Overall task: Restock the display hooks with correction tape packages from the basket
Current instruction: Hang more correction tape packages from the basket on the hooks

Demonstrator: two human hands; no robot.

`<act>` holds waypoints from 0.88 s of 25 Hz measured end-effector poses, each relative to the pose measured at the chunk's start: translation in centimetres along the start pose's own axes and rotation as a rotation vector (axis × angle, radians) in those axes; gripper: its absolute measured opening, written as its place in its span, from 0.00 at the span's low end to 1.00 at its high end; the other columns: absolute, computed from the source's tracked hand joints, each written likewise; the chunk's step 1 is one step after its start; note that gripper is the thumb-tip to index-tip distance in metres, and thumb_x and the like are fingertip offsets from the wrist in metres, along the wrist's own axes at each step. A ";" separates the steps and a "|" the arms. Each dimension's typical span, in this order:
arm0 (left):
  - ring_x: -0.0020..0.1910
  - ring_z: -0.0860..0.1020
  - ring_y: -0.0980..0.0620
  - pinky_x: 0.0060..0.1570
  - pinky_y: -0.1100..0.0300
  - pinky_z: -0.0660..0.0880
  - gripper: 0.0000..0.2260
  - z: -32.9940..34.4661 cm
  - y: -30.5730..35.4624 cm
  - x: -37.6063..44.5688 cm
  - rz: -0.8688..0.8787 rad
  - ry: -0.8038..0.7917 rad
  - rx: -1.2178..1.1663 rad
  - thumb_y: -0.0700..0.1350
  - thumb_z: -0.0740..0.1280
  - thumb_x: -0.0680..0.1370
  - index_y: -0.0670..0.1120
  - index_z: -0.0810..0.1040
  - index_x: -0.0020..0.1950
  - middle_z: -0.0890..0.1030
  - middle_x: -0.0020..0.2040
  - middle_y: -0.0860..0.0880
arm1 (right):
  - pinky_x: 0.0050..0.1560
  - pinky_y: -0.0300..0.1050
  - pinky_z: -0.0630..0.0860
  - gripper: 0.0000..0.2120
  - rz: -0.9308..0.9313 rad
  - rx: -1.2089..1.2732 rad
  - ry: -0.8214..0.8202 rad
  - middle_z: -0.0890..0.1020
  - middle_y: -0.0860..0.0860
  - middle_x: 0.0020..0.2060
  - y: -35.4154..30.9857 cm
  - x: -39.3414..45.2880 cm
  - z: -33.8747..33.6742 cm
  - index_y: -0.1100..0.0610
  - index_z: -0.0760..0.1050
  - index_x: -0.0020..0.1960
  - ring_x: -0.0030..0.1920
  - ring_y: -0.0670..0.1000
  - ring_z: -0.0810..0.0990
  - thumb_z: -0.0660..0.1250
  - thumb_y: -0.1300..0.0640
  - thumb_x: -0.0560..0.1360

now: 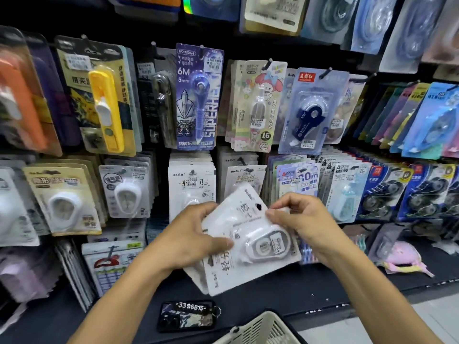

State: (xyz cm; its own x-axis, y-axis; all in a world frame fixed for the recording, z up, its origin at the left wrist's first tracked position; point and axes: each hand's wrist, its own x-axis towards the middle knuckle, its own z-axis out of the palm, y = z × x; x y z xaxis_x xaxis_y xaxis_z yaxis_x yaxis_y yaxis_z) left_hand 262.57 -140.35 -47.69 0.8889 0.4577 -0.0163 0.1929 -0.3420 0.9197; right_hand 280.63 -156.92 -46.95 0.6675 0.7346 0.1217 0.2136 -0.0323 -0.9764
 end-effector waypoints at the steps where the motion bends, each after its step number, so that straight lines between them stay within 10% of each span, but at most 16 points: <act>1: 0.41 0.87 0.52 0.39 0.53 0.85 0.19 -0.3 0.0 -0.1 0.001 0.058 -0.086 0.35 0.79 0.71 0.51 0.80 0.56 0.88 0.47 0.52 | 0.37 0.52 0.79 0.06 -0.002 -0.050 0.011 0.85 0.59 0.37 0.2 0.0 -0.3 0.55 0.83 0.37 0.35 0.56 0.82 0.79 0.57 0.63; 7: 0.46 0.88 0.45 0.44 0.46 0.84 0.18 -0.6 -0.3 0.1 0.022 0.254 -0.426 0.37 0.79 0.70 0.51 0.82 0.56 0.88 0.50 0.49 | 0.24 0.39 0.73 0.04 0.093 -0.228 -0.505 0.84 0.51 0.35 1.9 -0.5 0.6 0.50 0.84 0.44 0.26 0.47 0.75 0.73 0.57 0.77; 12: 0.44 0.87 0.52 0.35 0.64 0.80 0.05 -0.9 -0.2 0.3 0.066 0.442 -0.534 0.47 0.69 0.81 0.53 0.84 0.51 0.89 0.46 0.53 | 0.25 0.45 0.79 0.07 0.147 0.005 -0.113 0.86 0.59 0.40 2.5 0.3 -0.7 0.57 0.78 0.46 0.32 0.53 0.83 0.65 0.59 0.82; 15: 0.46 0.87 0.53 0.43 0.57 0.80 0.06 -1.3 -0.4 0.3 0.060 0.525 -0.505 0.48 0.66 0.83 0.53 0.84 0.52 0.88 0.47 0.54 | 0.21 0.44 0.76 0.08 0.183 -0.007 0.126 0.85 0.59 0.41 2.6 0.6 -0.6 0.61 0.75 0.49 0.31 0.53 0.83 0.61 0.59 0.84; 22: 0.47 0.87 0.55 0.43 0.59 0.79 0.07 -1.0 -0.4 0.2 0.080 0.564 -0.535 0.47 0.65 0.84 0.52 0.83 0.54 0.88 0.48 0.55 | 0.17 0.34 0.58 0.14 0.185 -0.152 0.340 0.71 0.51 0.23 2.2 -0.2 1.2 0.58 0.70 0.38 0.14 0.48 0.62 0.63 0.59 0.82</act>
State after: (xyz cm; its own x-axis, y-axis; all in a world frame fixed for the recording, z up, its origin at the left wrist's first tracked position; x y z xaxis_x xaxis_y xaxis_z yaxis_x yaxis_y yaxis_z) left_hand 262.23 -139.31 -47.63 0.5186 0.8453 0.1282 -0.2167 -0.0151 0.9761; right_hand 280.14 -156.31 -49.30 0.8968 0.4419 0.0234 0.1536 -0.2612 -0.9530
